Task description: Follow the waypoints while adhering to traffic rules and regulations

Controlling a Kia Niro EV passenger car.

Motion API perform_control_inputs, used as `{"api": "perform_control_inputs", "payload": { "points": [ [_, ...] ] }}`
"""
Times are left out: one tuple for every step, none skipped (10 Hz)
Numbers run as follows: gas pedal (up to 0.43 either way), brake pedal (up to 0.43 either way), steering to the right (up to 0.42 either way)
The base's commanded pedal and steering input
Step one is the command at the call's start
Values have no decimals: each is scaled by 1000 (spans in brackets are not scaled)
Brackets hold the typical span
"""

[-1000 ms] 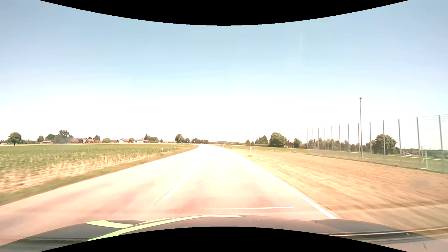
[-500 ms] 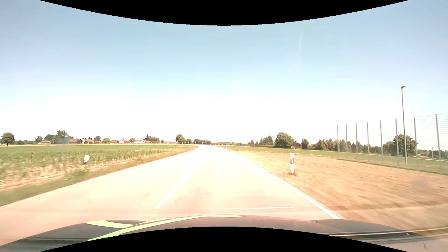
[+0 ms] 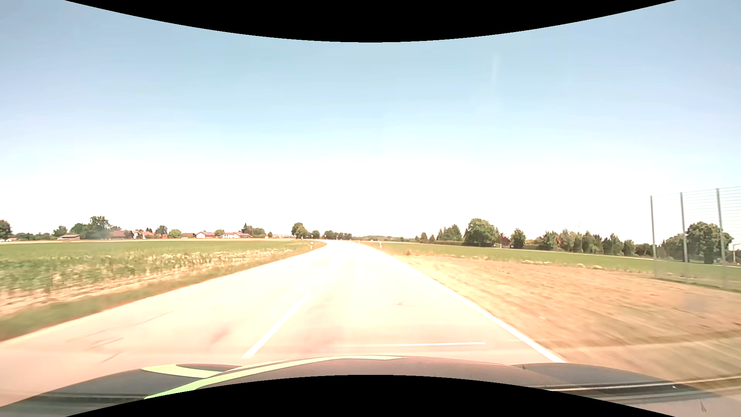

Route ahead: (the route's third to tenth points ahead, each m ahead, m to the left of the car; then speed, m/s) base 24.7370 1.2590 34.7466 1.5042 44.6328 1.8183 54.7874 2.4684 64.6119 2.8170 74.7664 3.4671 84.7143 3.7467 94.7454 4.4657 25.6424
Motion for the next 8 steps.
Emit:
{"api": "perform_control_inputs", "payload": {
  "points": [
    [150, 0, -7],
    [150, 0, -7],
    [150, 0, -7],
    [150, 0, -7],
    [150, 0, -7],
    [150, 0, -8],
    [150, 0, -8],
    [150, 0, -8]
  ]
}}
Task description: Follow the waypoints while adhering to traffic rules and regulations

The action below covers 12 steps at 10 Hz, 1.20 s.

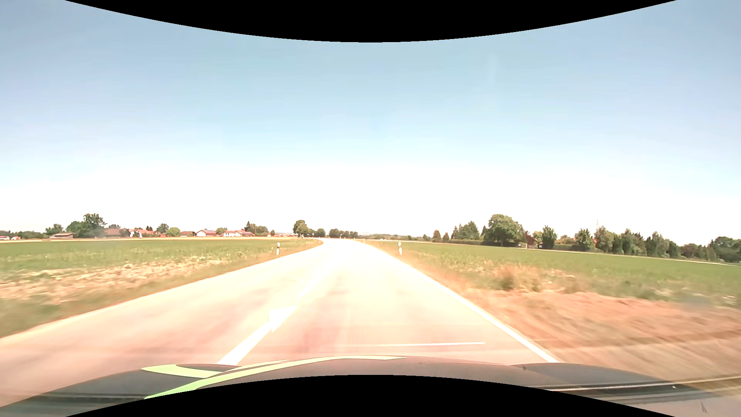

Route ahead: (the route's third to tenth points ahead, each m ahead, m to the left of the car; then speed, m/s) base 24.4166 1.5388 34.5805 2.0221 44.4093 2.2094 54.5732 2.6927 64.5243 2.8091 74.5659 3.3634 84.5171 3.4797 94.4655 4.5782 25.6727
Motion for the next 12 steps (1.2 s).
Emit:
{"api": "perform_control_inputs", "payload": {
  "points": [
    [150, 0, -9],
    [150, 0, -11],
    [150, 0, -11],
    [150, 0, -10],
    [150, 0, -10],
    [157, 0, -10],
    [157, 0, -9],
    [157, 0, -8],
    [157, 0, -6],
    [169, 0, -6],
    [169, 0, -6],
    [169, 0, -6]
  ]
}}
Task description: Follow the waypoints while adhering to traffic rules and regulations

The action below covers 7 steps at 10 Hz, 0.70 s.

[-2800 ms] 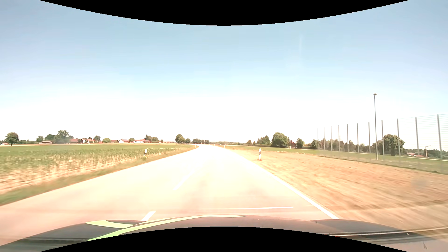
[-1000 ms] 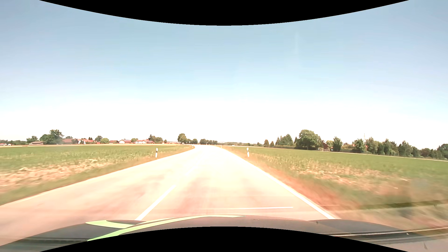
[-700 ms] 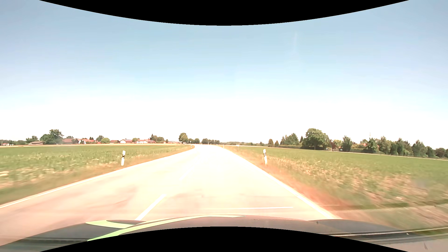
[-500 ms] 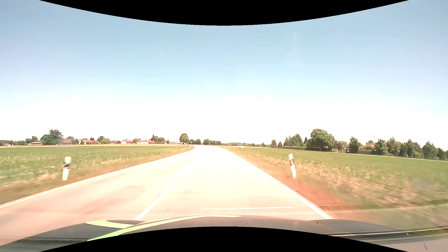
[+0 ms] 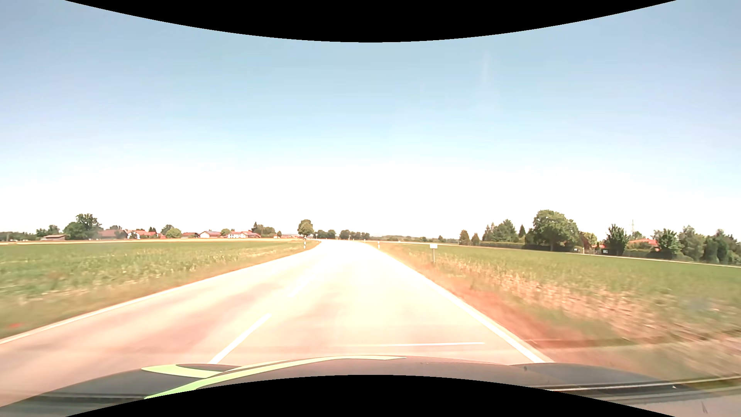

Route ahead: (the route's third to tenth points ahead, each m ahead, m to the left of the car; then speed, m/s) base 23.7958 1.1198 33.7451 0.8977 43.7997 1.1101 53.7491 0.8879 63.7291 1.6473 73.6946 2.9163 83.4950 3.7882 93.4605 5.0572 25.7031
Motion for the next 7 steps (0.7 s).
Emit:
{"api": "perform_control_inputs", "payload": {
  "points": [
    [169, 0, -6],
    [169, 0, -6],
    [169, 0, -7],
    [169, 0, -7],
    [169, 0, -8],
    [169, 0, -8],
    [169, 0, -8]
  ]
}}
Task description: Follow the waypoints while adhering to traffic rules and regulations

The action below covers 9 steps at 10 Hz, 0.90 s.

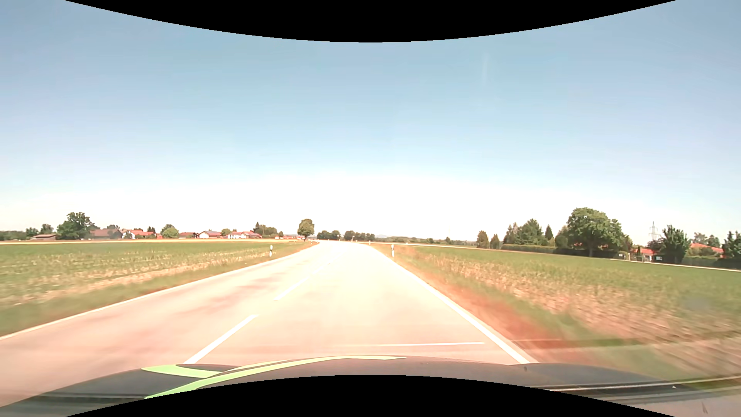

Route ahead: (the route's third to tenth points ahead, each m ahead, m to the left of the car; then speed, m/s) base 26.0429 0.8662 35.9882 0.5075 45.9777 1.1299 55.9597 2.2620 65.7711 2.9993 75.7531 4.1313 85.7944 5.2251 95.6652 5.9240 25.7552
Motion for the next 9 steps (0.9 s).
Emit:
{"api": "perform_control_inputs", "payload": {
  "points": [
    [169, 0, -8],
    [169, 0, -8],
    [169, 0, -8],
    [169, 0, -8],
    [169, 0, -8],
    [169, 0, -8],
    [169, 0, -8],
    [169, 0, -8],
    [169, 0, -8]
  ]
}}
